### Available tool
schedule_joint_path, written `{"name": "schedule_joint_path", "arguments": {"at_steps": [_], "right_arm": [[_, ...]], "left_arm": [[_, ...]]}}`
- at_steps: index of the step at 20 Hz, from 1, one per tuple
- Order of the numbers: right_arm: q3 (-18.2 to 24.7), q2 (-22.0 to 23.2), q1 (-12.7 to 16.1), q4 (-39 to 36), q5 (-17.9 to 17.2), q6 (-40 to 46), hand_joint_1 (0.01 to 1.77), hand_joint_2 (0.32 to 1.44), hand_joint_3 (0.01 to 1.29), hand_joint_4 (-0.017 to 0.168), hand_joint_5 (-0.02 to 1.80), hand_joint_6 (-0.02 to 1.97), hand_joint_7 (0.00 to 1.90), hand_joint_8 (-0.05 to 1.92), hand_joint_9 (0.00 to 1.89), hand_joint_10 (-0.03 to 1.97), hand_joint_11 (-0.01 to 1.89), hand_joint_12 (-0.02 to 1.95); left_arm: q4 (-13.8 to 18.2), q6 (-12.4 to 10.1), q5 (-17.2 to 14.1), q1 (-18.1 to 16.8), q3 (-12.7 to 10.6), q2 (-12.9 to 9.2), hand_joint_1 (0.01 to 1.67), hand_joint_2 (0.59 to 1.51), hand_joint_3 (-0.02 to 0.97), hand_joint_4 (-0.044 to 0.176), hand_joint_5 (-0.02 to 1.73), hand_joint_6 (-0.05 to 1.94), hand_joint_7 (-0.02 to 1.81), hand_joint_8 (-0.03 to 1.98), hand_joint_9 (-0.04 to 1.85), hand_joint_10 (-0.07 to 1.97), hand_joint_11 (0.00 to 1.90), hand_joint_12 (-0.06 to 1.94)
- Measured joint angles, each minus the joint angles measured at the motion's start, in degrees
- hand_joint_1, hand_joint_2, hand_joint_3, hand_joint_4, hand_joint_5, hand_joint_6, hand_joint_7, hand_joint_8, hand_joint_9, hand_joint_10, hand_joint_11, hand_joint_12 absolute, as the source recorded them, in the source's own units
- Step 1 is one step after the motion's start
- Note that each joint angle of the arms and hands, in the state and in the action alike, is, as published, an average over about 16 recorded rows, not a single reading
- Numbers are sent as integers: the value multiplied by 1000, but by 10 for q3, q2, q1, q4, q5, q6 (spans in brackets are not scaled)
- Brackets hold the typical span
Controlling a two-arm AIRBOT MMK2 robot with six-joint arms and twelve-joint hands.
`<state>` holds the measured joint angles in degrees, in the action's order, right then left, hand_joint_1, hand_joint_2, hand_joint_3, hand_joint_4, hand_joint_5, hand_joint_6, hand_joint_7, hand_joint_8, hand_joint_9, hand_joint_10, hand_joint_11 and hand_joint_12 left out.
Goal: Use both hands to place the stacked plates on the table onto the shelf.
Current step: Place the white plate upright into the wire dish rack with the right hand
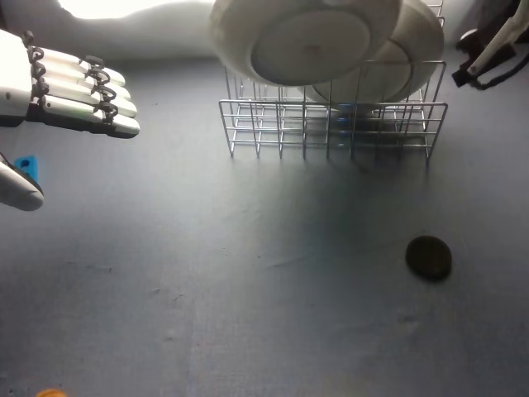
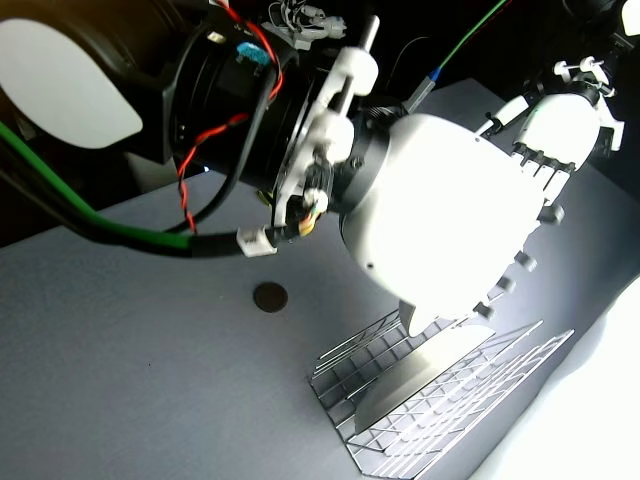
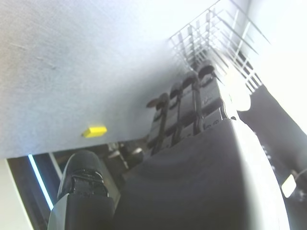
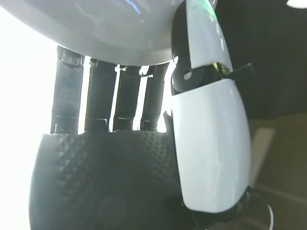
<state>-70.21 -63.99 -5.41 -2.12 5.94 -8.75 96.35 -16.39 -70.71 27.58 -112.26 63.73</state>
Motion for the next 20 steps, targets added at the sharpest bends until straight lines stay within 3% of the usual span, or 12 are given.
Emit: {"name": "schedule_joint_path", "arguments": {"at_steps": [9,20], "right_arm": [[-47,-26,-27,19,3,23,1262,1008,14,15,1032,742,1120,770,1239,280,818,1221],[-111,-75,-65,21,-24,15,1258,1004,13,15,1034,715,1136,738,1230,307,826,1228]], "left_arm": [[1,0,1,0,2,0,16,1185,14,3,21,13,21,-7,22,4,16,-7],[2,0,2,0,4,1,16,1185,14,3,20,13,20,-7,22,4,16,-7]]}}
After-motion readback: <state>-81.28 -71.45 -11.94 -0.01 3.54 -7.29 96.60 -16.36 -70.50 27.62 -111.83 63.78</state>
